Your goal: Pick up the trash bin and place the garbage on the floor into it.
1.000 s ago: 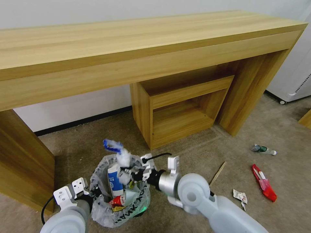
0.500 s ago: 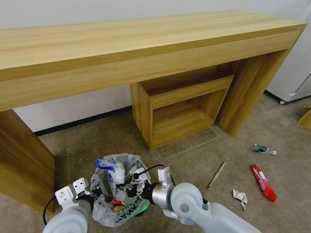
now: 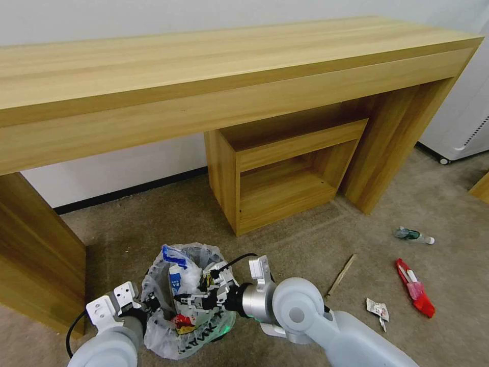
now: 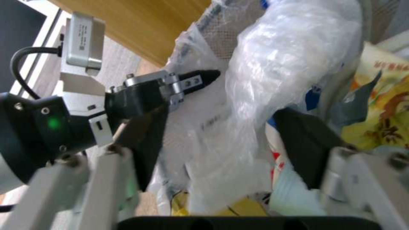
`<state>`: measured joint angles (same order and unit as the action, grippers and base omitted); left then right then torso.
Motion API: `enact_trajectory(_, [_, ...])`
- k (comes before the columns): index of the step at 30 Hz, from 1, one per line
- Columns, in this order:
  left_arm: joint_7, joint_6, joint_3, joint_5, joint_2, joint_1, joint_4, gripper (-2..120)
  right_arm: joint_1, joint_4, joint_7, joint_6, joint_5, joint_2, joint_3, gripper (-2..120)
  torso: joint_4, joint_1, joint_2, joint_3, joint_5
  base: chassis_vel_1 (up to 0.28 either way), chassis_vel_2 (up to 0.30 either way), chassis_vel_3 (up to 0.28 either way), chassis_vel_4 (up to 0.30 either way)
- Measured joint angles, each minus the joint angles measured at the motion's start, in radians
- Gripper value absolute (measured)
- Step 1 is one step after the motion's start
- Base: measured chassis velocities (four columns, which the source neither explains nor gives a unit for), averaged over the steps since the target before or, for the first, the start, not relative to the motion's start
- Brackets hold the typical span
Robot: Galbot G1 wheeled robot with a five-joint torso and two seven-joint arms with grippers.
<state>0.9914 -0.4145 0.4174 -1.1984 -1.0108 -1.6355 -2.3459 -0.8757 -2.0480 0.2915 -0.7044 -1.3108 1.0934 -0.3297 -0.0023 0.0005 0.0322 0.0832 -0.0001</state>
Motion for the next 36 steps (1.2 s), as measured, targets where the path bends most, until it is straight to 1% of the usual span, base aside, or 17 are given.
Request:
enact_trajectory(2, [0.000, 0.000, 0.000, 0.000, 0.000, 0.000, 0.000, 1, 0.000, 0.000, 0.006, -0.001, -0.003, 0.002, 0.000, 73, 0.0000, 0.000, 0.000, 0.000, 0.0001, 0.000, 0.000, 0.000, 0.000])
enact_trajectory(3, [0.000, 0.000, 0.000, 0.001, 0.000, 0.000, 0.001, 1, 0.000, 0.000, 0.012, -0.002, -0.006, 0.004, 0.000, 80, 0.0000, 0.000, 0.000, 0.000, 0.0001, 0.000, 0.000, 0.000, 0.000])
enact_trajectory(4, [0.000, 0.000, 0.000, 0.001, 0.000, 0.000, 0.001, 1, 0.000, 0.000, 0.012, -0.002, -0.006, 0.004, 0.000, 80, 0.0000, 0.000, 0.000, 0.000, 0.0001, 0.000, 0.000, 0.000, 0.000])
enact_trajectory(6, [0.000, 0.000, 0.000, 0.001, 0.000, 0.000, 0.002, 1, 0.001, 0.000, 0.029, -0.011, -0.015, 0.007, -0.002, 92, 0.0000, 0.000, 0.000, 0.000, 0.0001, 0.000, 0.000, 0.000, 0.000])
enact_trajectory(8, [0.000, 0.000, 0.000, 0.002, 0.000, 0.000, 0.003, 1, 0.002, 0.000, 0.042, -0.016, -0.020, 0.010, -0.004, 98, 0.0000, 0.000, 0.000, 0.000, 0.0001, 0.000, 0.000, 0.000, 0.000])
enact_trajectory(16, [0.000, 0.001, 0.006, -0.003, 0.008, 0.004, 0.005, 1, 0.023, -0.019, 0.088, -0.023, -0.043, 0.029, 0.027, 100, 0.0000, 0.000, 0.000, 0.000, 0.0001, 0.000, 0.000, 0.000, 0.000])
enact_trajectory(20, [0.001, 0.001, 0.006, -0.003, 0.008, 0.003, 0.005, 1, 0.046, -0.034, 0.111, -0.015, -0.065, 0.046, 0.088, 100, 0.0000, 0.000, 0.000, 0.000, 0.0001, 0.000, 0.000, 0.000, 0.000])
enact_trajectory(21, [0.001, 0.000, 0.006, -0.002, 0.009, 0.002, 0.005, 1, 0.062, -0.044, 0.126, -0.017, -0.089, 0.049, 0.124, 100, 0.0000, 0.000, 0.000, 0.000, 0.0001, 0.000, 0.000, 0.000, 0.000])
enact_trajectory(22, [0.001, 0.000, 0.006, -0.002, 0.009, 0.002, 0.005, 1, 0.062, -0.044, 0.126, -0.017, -0.089, 0.049, 0.124, 100, 0.0000, 0.000, 0.000, 0.000, 0.0001, 0.000, 0.000, 0.000, 0.000])
enact_trajectory(25, [0.001, -0.002, 0.006, -0.003, 0.015, 0.002, 0.000, 1, 0.081, -0.067, 0.168, -0.015, -0.126, 0.035, 0.181, 100, 0.0001, 0.000, 0.000, 0.000, 0.0001, 0.000, 0.000, 0.000, 0.000])
enact_trajectory(28, [0.000, -0.004, 0.006, -0.003, 0.015, 0.003, -0.003, 1, 0.080, -0.072, 0.195, -0.011, -0.128, 0.027, 0.204, 100, 0.0000, 0.000, 0.000, 0.000, 0.0001, 0.000, 0.000, 0.000, 0.000])
enact_trajectory(30, [-0.004, -0.017, 0.001, 0.003, 0.012, 0.003, -0.006, 1, 0.069, -0.066, 0.320, -0.001, -0.108, 0.017, 0.236, 100, 0.0001, 0.000, 0.000, 0.000, 0.0002, 0.000, 0.000, 0.000, 0.000])
enact_trajectory(31, [-0.004, -0.017, 0.001, 0.003, 0.012, 0.003, -0.006, 1, 0.069, -0.066, 0.320, -0.001, -0.108, 0.017, 0.236, 100, 0.0001, 0.000, 0.000, 0.000, 0.0002, 0.000, 0.000, 0.000, 0.000])
enact_trajectory(32, [-0.006, -0.020, 0.000, 0.006, 0.011, 0.003, -0.006, 1, 0.064, -0.060, 0.359, 0.000, -0.105, 0.015, 0.244, 100, 0.0001, 0.000, 0.000, 0.000, 0.0001, 0.000, 0.000, 0.000, 0.000])
enact_trajectory(33, [-0.011, -0.029, -0.002, 0.012, 0.010, 0.003, -0.010, 1, 0.048, -0.042, 0.435, -0.001, -0.103, 0.007, 0.267, 100, 0.0001, 0.000, 0.000, 0.000, 0.0001, 0.000, 0.000, 0.000, 0.000])
enact_trajectory(34, [-0.014, -0.034, -0.003, 0.015, 0.010, 0.004, -0.014, 1, 0.031, -0.025, 0.477, -0.003, -0.096, -0.002, 0.291, 100, 0.0001, 0.000, 0.000, 0.000, 0.0004, 0.000, 0.000, 0.000, 0.000])
enact_trajectory(36, [-0.017, -0.038, -0.003, 0.017, 0.011, 0.005, -0.016, 1, 0.018, -0.017, 0.495, -0.005, -0.092, -0.010, 0.307, 100, 0.0000, 0.000, 0.000, 0.000, 0.0005, 0.000, 0.000, 0.000, 0.000])
